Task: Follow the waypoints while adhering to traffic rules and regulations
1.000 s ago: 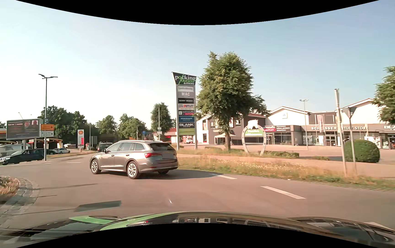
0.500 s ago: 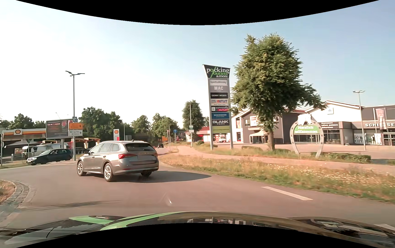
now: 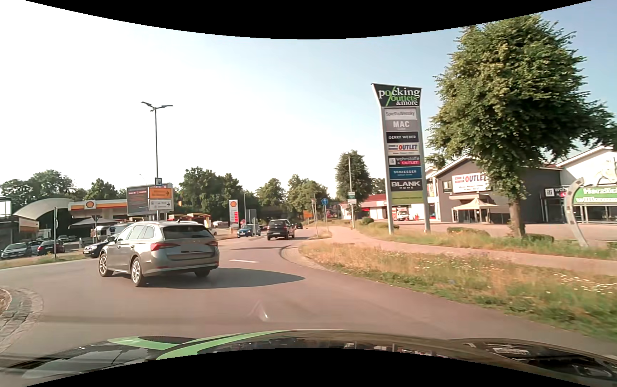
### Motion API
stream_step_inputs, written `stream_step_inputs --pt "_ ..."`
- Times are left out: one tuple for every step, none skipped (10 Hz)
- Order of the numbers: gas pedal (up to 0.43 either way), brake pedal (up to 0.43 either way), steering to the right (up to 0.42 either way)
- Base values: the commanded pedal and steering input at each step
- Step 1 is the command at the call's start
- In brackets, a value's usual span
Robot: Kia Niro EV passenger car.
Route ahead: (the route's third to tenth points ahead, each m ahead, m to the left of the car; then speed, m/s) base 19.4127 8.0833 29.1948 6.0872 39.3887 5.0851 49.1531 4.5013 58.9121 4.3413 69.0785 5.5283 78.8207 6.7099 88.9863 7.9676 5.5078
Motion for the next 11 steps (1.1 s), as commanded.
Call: stream_step_inputs --pt "0.118 0.000 -0.252" --pt "0.118 0.000 -0.245" --pt "0.118 0.000 -0.239" --pt "0.118 0.000 -0.232" --pt "0.118 0.000 -0.225" --pt "0.118 0.000 -0.211" --pt "0.118 0.000 -0.191" --pt "0.118 0.000 -0.167" --pt "0.118 0.000 -0.134" --pt "0.118 0.000 -0.100" --pt "0.118 0.000 -0.067"
